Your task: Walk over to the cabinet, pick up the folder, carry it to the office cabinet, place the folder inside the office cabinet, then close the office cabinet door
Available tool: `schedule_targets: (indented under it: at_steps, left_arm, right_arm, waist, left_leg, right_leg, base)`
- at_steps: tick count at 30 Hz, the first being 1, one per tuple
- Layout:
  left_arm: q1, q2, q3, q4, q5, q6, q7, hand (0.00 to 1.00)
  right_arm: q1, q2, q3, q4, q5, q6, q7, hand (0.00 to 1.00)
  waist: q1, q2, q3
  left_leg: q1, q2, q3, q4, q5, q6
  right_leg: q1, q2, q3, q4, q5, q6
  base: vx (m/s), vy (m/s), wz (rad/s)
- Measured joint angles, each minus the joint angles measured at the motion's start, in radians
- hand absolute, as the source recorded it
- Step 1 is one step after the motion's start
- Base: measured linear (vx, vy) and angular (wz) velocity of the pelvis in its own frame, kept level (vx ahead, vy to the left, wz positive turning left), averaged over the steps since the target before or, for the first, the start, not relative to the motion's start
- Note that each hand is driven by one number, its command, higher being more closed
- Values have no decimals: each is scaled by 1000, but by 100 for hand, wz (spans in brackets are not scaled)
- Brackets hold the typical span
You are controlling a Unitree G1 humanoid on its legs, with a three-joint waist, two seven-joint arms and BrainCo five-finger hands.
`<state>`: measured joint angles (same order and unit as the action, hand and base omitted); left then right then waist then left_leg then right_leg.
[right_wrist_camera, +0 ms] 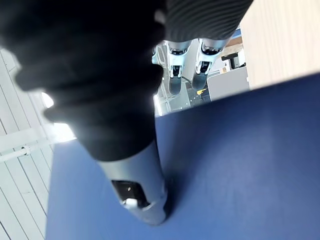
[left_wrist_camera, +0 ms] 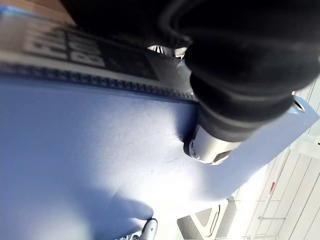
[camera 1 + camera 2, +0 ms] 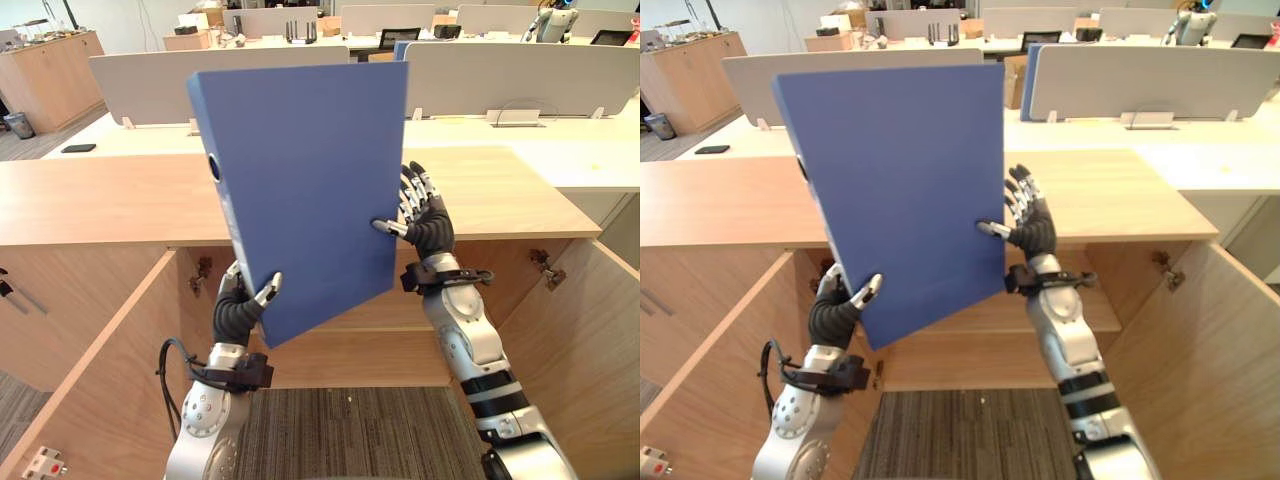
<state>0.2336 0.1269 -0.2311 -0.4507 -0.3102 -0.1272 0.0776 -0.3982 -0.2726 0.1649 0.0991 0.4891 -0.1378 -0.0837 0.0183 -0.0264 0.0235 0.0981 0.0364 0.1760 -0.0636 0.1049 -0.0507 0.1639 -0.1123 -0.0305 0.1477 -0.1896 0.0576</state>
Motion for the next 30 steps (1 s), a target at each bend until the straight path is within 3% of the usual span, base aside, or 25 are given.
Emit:
schedule_targets:
  at_steps: [9,11,12,16,19,23,26,30]
  left_arm:
    - [-16,46,-2,0,-20,0,25,100]
    - [-16,60,-2,0,-23,0,26,100]
    - [-17,73,-5,0,-34,-1,26,100]
    - [-27,100,-21,0,-60,-27,26,100]
    - [-51,122,-38,0,-85,-84,25,100]
    - [-63,184,-68,0,-90,-88,25,100]
    - [-90,171,-77,16,-113,-92,25,100]
    - [-114,169,-84,30,-123,-108,14,100]
  right_arm:
    - [-86,-48,79,102,1,0,5,0]
    - [-106,-93,127,112,2,0,27,0]
    - [-124,-133,172,114,7,0,54,100]
    - [-178,-252,281,120,126,1,143,100]
    - [-231,-386,425,128,265,28,236,100]
    - [-235,-499,499,127,428,71,352,100]
    - [-196,-498,475,102,503,71,357,100]
    - [-91,-400,345,68,510,52,357,100]
  waist:
    - [-5,11,15]
    - [-5,12,15]
    - [-5,12,15]
    - [-3,12,15]
    - [4,12,15]
    - [13,12,15]
    - [19,16,13]
    - [25,23,9]
  left_leg:
    - [-2,0,0,0,3,1]
    - [-2,0,0,0,3,1]
    - [-2,0,0,0,3,1]
    - [-6,-1,0,0,3,2]
    - [-8,-1,-2,0,4,2]
    - [-10,-1,-4,0,5,2]
    - [-12,-1,-4,1,5,1]
    - [-12,-1,-5,1,5,1]
  right_leg:
    - [-2,0,4,-1,3,-4]
    - [-2,0,4,-1,4,-5]
    - [-2,0,4,-2,4,-6]
    - [-4,0,4,-2,5,-7]
    - [-6,1,4,-2,6,-8]
    - [-7,1,5,-2,6,-8]
    - [-8,1,5,-1,6,-8]
    - [-8,2,6,-1,6,-8]
  base:
    - [-42,5,0]
    - [-41,5,0]
    - [-38,5,0]
    - [-37,5,1]
    - [0,0,0]
    - [0,0,0]
    - [0,0,0]
    - [0,0,0]
